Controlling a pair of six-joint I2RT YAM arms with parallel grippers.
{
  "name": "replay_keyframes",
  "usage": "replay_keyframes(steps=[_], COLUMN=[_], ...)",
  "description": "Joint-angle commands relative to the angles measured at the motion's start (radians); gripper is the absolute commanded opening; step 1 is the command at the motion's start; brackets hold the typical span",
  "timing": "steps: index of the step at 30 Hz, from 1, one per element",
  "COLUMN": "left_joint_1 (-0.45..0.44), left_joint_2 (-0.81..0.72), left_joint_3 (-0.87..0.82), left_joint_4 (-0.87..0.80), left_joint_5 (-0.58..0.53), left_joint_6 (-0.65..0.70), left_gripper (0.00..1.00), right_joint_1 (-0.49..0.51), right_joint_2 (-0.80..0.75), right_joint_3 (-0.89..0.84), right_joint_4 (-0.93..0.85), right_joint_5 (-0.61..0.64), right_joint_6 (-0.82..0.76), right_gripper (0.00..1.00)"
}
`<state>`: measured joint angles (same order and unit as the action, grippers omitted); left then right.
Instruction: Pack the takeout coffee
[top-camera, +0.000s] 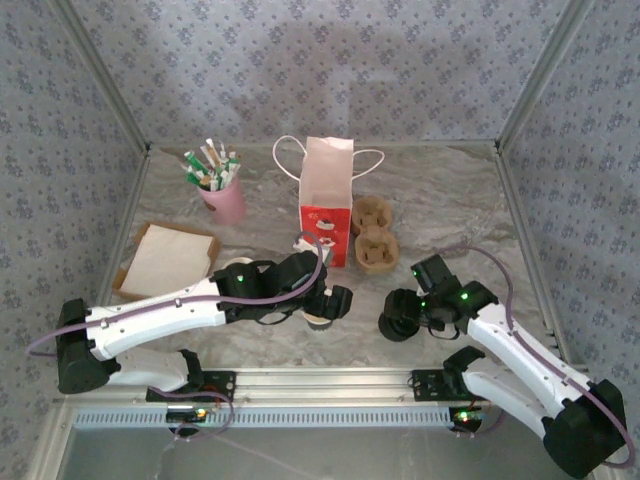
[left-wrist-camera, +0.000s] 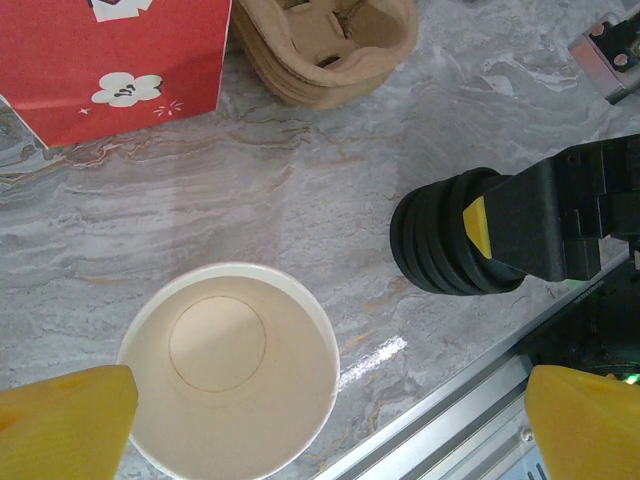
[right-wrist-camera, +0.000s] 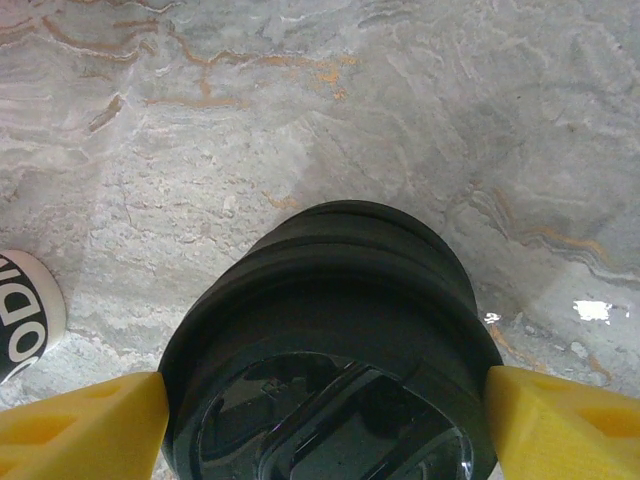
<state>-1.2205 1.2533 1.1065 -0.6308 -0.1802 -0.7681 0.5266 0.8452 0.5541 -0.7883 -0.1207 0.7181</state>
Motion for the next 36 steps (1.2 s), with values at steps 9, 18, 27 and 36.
replay_keyframes(steps=[9, 18, 27, 36], left_joint_1=[-0.009, -0.009, -0.01, -0.009], left_joint_2=[0.008, 0.009, 0.012, 0.009], left_joint_3=[-0.001, 0.002, 0.001, -0.004], left_joint_4=[0.01, 0.011, 0.011, 0.01], left_joint_5=[-0.017, -0.018, -0.018, -0.021], left_joint_6=[0.002, 0.003, 0.005, 0.002], left_gripper=[0.99, 0.99, 0.99, 0.99], right_joint_1=[0.038, 0.048, 0.049, 0.05], right_joint_2=[0.006, 0.006, -0.003, -0.016], right_joint_3=[0.012, 0.031, 0.058, 0.067], right_joint_4=[-0.054, -0.077, -0.102, -0.122], right_joint_5=[0.047, 0.063, 0.069, 0.06], right_joint_6=[0.029, 0.031, 0.03, 0.032], right_gripper=[0.79, 0.74, 0.73, 0.73])
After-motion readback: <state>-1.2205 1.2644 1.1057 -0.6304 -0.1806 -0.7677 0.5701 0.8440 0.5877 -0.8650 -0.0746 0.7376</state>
